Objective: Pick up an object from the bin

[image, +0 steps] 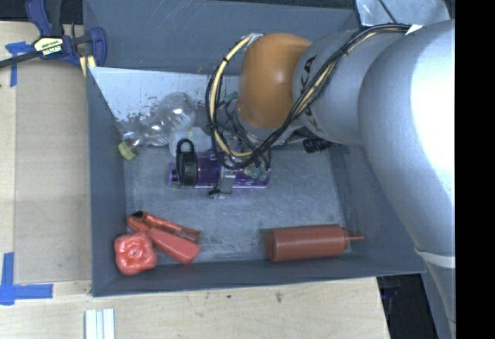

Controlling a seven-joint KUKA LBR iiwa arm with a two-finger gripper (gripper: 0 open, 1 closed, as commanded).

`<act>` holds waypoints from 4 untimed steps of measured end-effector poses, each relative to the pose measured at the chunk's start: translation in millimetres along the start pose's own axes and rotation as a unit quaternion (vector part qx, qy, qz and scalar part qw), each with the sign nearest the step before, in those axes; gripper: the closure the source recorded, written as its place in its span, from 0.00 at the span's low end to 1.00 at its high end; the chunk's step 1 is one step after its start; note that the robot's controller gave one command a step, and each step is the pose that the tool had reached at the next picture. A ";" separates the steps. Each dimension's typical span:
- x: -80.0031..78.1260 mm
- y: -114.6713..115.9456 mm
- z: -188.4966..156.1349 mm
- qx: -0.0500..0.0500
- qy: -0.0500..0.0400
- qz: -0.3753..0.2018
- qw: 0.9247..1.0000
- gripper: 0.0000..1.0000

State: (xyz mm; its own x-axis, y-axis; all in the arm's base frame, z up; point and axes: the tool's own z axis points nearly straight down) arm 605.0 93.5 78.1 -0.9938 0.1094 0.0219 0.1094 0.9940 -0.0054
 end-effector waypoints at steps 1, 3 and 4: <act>0.0 0.0 0.0 0.000 0.000 0.000 1.000 1.00; -4.6 -8.0 -22.1 -0.003 -0.006 0.013 1.000 1.00; -8.8 6.5 -24.5 -0.001 -0.009 -0.044 0.999 1.00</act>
Offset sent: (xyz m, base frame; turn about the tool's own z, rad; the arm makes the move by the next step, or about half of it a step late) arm 0.0083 -0.0116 0.0266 0.0313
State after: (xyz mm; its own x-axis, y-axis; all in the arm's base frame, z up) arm 615.0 99.0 102.3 -0.9998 0.0207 0.0033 0.0207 0.9998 -0.0029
